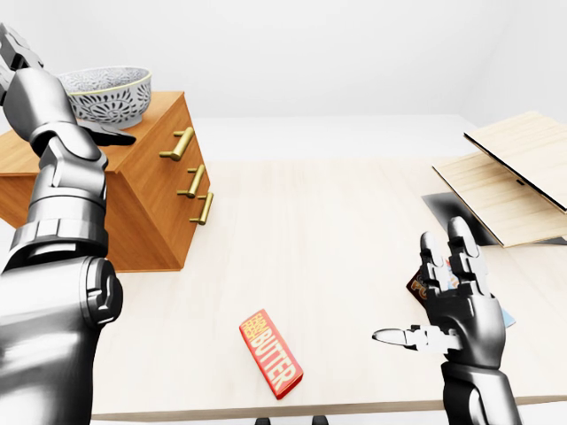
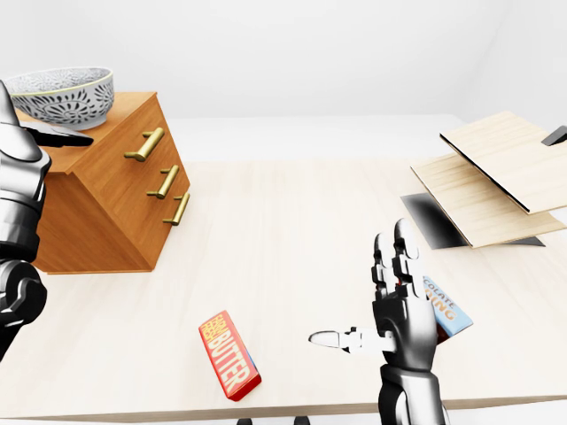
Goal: Close the top drawer of the cabinet and put the bowl on top of it.
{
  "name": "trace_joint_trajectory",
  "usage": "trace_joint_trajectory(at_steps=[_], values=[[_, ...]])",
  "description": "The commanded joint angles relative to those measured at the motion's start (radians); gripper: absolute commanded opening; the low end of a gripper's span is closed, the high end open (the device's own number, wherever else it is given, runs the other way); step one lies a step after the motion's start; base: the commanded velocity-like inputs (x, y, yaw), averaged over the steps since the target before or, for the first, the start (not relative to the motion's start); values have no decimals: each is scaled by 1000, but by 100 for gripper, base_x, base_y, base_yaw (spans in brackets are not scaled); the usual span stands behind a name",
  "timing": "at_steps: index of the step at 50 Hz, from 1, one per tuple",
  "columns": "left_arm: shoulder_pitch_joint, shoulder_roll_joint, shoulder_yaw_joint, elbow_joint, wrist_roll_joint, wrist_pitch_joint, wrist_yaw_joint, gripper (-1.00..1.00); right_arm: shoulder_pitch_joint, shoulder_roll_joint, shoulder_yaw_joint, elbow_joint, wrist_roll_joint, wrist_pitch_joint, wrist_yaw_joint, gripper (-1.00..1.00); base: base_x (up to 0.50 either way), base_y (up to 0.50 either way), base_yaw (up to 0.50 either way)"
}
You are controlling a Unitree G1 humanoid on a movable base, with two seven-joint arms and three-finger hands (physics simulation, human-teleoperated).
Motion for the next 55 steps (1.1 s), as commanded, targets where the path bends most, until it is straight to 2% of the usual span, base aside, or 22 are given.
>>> trace_joint_trajectory(at_steps=[1,11,14,16,18,20,23,24,27,28,30,34,40,42,45,50,53,55], values=[[48,-5,-16,18,-22,0,-16,100,3,0,2,1,-1,-4,1,100,0,0,0],[52,12,-6,-8,-33,0,-8,100,5,-1,8,8,-5,-12,1,100,0,0,0],[53,17,0,-37,-45,0,-22,100,7,-2,9,9,-5,-14,1,100,0,0,0],[64,22,11,-102,-62,0,-59,100,6,-2,12,11,-7,-15,-1,100,0,0,0],[89,24,24,-189,-82,0,-95,100,7,-3,13,10,-7,-15,-1,100,0,0,0],[148,25,43,-360,-95,0,-127,100,8,-4,13,8,-5,-15,-2,100,0,0,0],[238,12,68,-635,-109,0,-224,100,10,-3,16,8,-8,-15,-3,100,0,0,0],[245,10,70,-652,-107,0,-230,100,11,-4,17,8,-8,-15,-3,100,0,0,0],[301,2,91,-866,-111,0,-325,100,10,-5,17,9,-7,-15,-4,100,0,0,0],[331,-5,104,-980,-125,0,-387,100,10,-5,16,9,-6,-15,-4,100,0,0,0],[356,-13,109,-1097,-129,0,-441,100,5,-6,17,14,-9,-15,-5,100,0,0,0],[370,-37,100,-1179,-133,0,-502,100,9,-7,18,11,-8,-15,-5,100,0,0,0],[415,-88,104,-1282,-152,0,-530,100,2,-9,22,20,-14,-15,-10,100,0,0,0],[438,-106,98,-1351,-161,0,-565,100,3,-10,25,20,-14,-15,-11,100,0,0,0],[472,-129,119,-1479,-200,0,-617,100,4,-11,30,22,-18,-15,-12,100,0,0,0],[520,-149,104,-1590,-215,0,-656,100,9,-13,31,19,-15,-15,-12,100,0,0,0],[564,-180,95,-1753,-244,0,-730,100,10,-14,39,24,-23,-15,-14,100,0,0,0],[590,-193,82,-1813,-240,0,-743,100,12,-15,40,22,-23,-15,-15,100,0,0,0]])
